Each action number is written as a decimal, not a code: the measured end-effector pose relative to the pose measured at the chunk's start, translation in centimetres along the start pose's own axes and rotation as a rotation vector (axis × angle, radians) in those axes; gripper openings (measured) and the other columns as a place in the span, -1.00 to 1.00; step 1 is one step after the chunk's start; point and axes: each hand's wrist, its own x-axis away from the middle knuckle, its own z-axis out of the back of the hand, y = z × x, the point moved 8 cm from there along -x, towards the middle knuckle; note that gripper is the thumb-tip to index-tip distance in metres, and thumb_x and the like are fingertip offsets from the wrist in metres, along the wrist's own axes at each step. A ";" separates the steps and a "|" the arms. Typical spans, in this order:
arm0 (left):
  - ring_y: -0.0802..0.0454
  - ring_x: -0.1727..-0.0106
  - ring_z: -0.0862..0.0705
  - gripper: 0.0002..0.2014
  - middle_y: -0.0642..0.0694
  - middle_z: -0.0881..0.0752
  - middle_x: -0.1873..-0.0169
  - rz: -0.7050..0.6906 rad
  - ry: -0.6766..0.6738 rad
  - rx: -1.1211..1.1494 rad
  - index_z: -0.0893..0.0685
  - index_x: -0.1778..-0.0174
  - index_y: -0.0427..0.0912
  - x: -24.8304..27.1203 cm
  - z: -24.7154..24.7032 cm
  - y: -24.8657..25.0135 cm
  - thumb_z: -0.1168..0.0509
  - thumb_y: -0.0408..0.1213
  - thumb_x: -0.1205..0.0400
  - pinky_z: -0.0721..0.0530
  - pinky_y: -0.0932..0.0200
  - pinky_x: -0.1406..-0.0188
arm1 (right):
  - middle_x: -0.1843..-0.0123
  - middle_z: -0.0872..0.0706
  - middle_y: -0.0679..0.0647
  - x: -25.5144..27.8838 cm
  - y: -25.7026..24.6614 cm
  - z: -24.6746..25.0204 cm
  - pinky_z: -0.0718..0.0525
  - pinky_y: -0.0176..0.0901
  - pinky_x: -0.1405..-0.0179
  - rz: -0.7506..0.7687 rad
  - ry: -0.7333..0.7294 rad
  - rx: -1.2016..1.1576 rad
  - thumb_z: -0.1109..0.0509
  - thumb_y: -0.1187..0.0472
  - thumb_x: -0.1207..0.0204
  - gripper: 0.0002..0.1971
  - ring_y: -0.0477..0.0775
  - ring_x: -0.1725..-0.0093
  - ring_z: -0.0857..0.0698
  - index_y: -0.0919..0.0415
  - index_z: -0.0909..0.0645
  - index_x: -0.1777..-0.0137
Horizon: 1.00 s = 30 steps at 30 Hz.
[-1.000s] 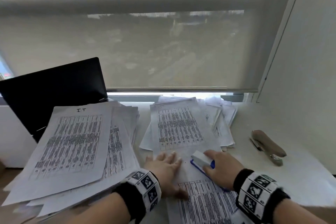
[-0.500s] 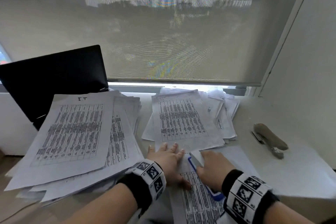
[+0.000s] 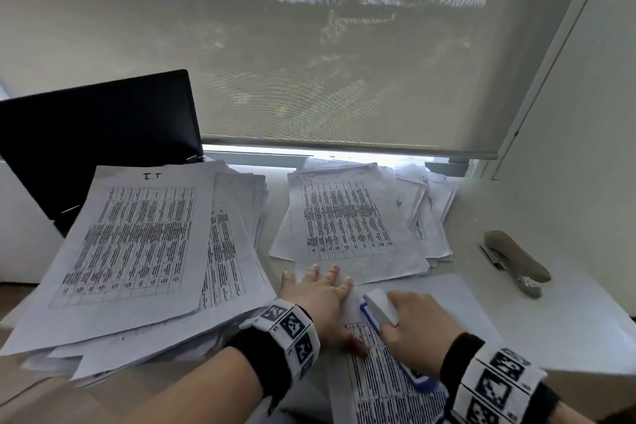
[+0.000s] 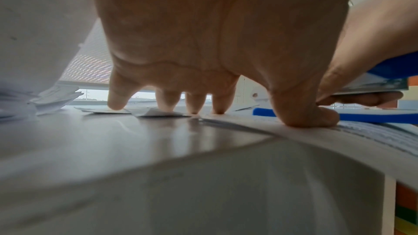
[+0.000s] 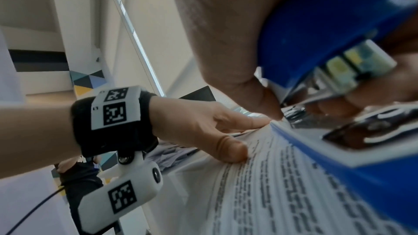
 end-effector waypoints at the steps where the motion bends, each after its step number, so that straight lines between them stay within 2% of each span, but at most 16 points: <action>1: -0.07 -0.72 0.25 0.16 0.11 0.25 -0.70 0.001 0.001 0.004 0.19 -0.70 0.18 0.0 0.0 0.0 -0.33 0.50 -0.34 0.25 -0.41 -0.61 | 0.06 -0.71 0.06 -0.4 0.0 -0.2 -0.61 -0.19 0.11 -0.015 0.005 -0.008 -0.21 0.09 -0.50 -0.85 0.08 0.08 -0.69 0.07 -0.56 0.03; 7: -0.08 -0.72 0.20 0.17 0.09 0.22 -0.71 -0.004 0.017 -0.005 0.15 -0.71 0.16 0.1 0.1 0.0 -0.31 0.53 -0.32 0.23 -0.46 -0.59 | -0.15 -0.71 0.21 -3.1 -0.5 -0.3 -0.59 -0.13 -0.10 -0.099 0.039 0.052 -0.18 0.04 -0.58 -0.68 0.19 -0.18 -0.68 0.24 -0.58 -0.15; 9: -0.08 -0.72 0.20 0.17 0.09 0.21 -0.71 -0.001 0.013 -0.004 0.15 -0.71 0.16 0.1 0.1 0.0 -0.32 0.53 -0.31 0.23 -0.47 -0.58 | 0.00 -0.70 0.13 -3.0 -0.3 0.0 -0.58 -0.17 0.04 -0.078 0.020 0.014 -0.21 0.04 -0.59 -0.77 0.13 -0.04 -0.67 0.20 -0.57 0.00; 11: -0.09 -0.72 0.20 0.18 0.09 0.21 -0.71 0.000 0.006 0.007 0.15 -0.71 0.16 0.2 0.1 0.0 -0.33 0.52 -0.31 0.25 -0.46 -0.58 | 0.22 -0.63 0.00 -2.4 0.4 0.5 -0.51 -0.28 0.29 -0.048 -0.010 -0.110 -0.27 0.06 -0.59 -0.80 0.05 0.19 -0.62 0.11 -0.49 0.23; 12: -0.09 -0.72 0.20 0.18 0.09 0.21 -0.71 -0.002 0.005 0.015 0.15 -0.71 0.16 0.2 0.1 0.0 -0.33 0.51 -0.31 0.25 -0.46 -0.58 | 0.26 -0.65 0.01 -1.9 0.9 0.8 -0.56 -0.27 0.31 -0.045 -0.012 -0.208 -0.30 0.10 -0.59 -0.81 0.04 0.23 -0.64 0.11 -0.51 0.25; 13: -0.10 -0.72 0.20 0.18 0.08 0.21 -0.72 -0.006 0.004 0.021 0.15 -0.71 0.16 0.2 0.1 0.0 -0.34 0.51 -0.31 0.25 -0.46 -0.57 | 0.23 -0.72 0.07 -1.3 1.4 1.2 -0.65 -0.16 0.22 -0.059 -0.011 -0.369 -0.33 0.17 -0.59 -0.85 0.10 0.20 -0.69 0.15 -0.60 0.20; 14: -0.10 -0.72 0.20 0.17 0.08 0.21 -0.71 -0.011 0.005 0.024 0.15 -0.71 0.16 0.3 0.1 0.0 -0.34 0.51 -0.31 0.25 -0.46 -0.57 | 0.16 -0.77 0.17 -0.7 1.7 1.4 -0.71 -0.02 0.11 -0.083 -0.014 -0.594 -0.34 0.25 -0.59 -0.89 0.19 0.14 -0.74 0.24 -0.66 0.11; 15: -0.10 -0.72 0.21 0.17 0.08 0.21 -0.71 -0.014 0.005 0.025 0.16 -0.71 0.17 0.3 0.1 0.0 -0.33 0.51 -0.32 0.25 -0.46 -0.57 | 0.13 -0.78 0.26 0.1 2.0 1.4 -0.74 0.09 0.12 -0.131 -0.040 -0.881 -0.32 0.33 -0.58 -0.88 0.26 0.15 -0.75 0.33 -0.68 0.03; 17: -0.11 -0.72 0.21 0.17 0.09 0.22 -0.71 -0.015 0.003 0.023 0.17 -0.71 0.17 0.3 0.1 0.0 -0.33 0.51 -0.32 0.24 -0.47 -0.58 | 0.27 -0.74 0.29 1.6 2.2 0.6 -0.72 0.00 0.43 -0.300 -0.172 -1.437 -0.33 0.35 -0.51 -0.86 0.23 0.38 -0.72 0.41 -0.65 0.01; 19: -0.10 -0.72 0.22 0.17 0.09 0.22 -0.71 -0.014 -0.006 0.018 0.18 -0.70 0.16 0.3 0.1 0.0 -0.33 0.51 -0.32 0.24 -0.47 -0.57 | 0.37 -0.67 0.23 2.7 2.1 0.2 -0.64 -0.12 0.55 -0.414 -0.295 -1.668 -0.53 0.25 -0.25 -0.69 0.17 0.52 -0.65 0.38 -0.65 0.04; 20: -0.10 -0.72 0.21 0.17 0.09 0.23 -0.71 -0.013 -0.009 0.014 0.18 -0.70 0.16 0.3 0.1 0.1 -0.32 0.51 -0.33 0.23 -0.47 -0.57 | 0.37 -0.66 0.22 2.9 1.9 0.3 -0.64 -0.13 0.54 -0.415 -0.340 -1.703 -0.59 0.25 -0.11 -0.56 0.16 0.53 -0.64 0.39 -0.66 0.00; 23: -0.11 -0.72 0.22 0.15 0.08 0.23 -0.71 -0.006 -0.018 0.000 0.20 -0.70 0.15 0.4 0.1 0.2 -0.31 0.49 -0.36 0.22 -0.47 -0.58 | 0.25 -0.68 0.23 3.1 1.5 0.4 -0.63 -0.14 0.50 -0.342 -0.426 -1.687 -0.66 0.24 0.07 -0.29 0.15 0.50 -0.63 0.50 -0.68 -0.17; 25: -0.11 -0.72 0.22 0.15 0.08 0.23 -0.71 -0.002 -0.019 -0.010 0.20 -0.71 0.14 0.5 0.1 0.2 -0.30 0.49 -0.37 0.21 -0.47 -0.59 | 0.19 -0.68 0.23 3.5 1.2 0.6 -0.63 -0.13 0.45 -0.312 -0.461 -1.603 -0.68 0.17 0.11 -0.24 0.16 0.47 -0.63 0.48 -0.70 -0.17; 27: -0.10 -0.72 0.22 0.14 0.08 0.23 -0.71 -0.001 -0.018 -0.012 0.20 -0.71 0.15 0.5 0.1 0.2 -0.29 0.50 -0.37 0.20 -0.46 -0.59 | 0.29 -0.65 0.23 3.6 1.4 0.6 -0.60 -0.14 0.47 -0.340 -0.456 -1.534 -0.56 0.15 -0.10 -0.46 0.15 0.50 -0.61 0.46 -0.71 -0.08; 28: -0.10 -0.72 0.22 0.15 0.09 0.23 -0.71 -0.001 -0.018 -0.009 0.20 -0.71 0.15 0.4 0.1 0.1 -0.29 0.50 -0.36 0.20 -0.46 -0.60 | 0.34 -0.64 0.20 3.5 1.5 0.8 -0.58 -0.14 0.46 -0.346 -0.399 -1.452 -0.48 0.18 -0.24 -0.63 0.13 0.51 -0.59 0.42 -0.69 0.00; 30: -0.10 -0.72 0.22 0.15 0.09 0.23 -0.71 -0.001 -0.015 0.000 0.19 -0.70 0.17 0.3 0.1 0.1 -0.30 0.51 -0.34 0.20 -0.46 -0.60 | 0.33 -0.66 0.10 2.5 1.8 2.3 -0.54 -0.09 0.36 -0.193 -0.169 -1.025 -0.39 0.24 -0.47 -0.84 0.06 0.44 -0.59 0.34 -0.69 0.05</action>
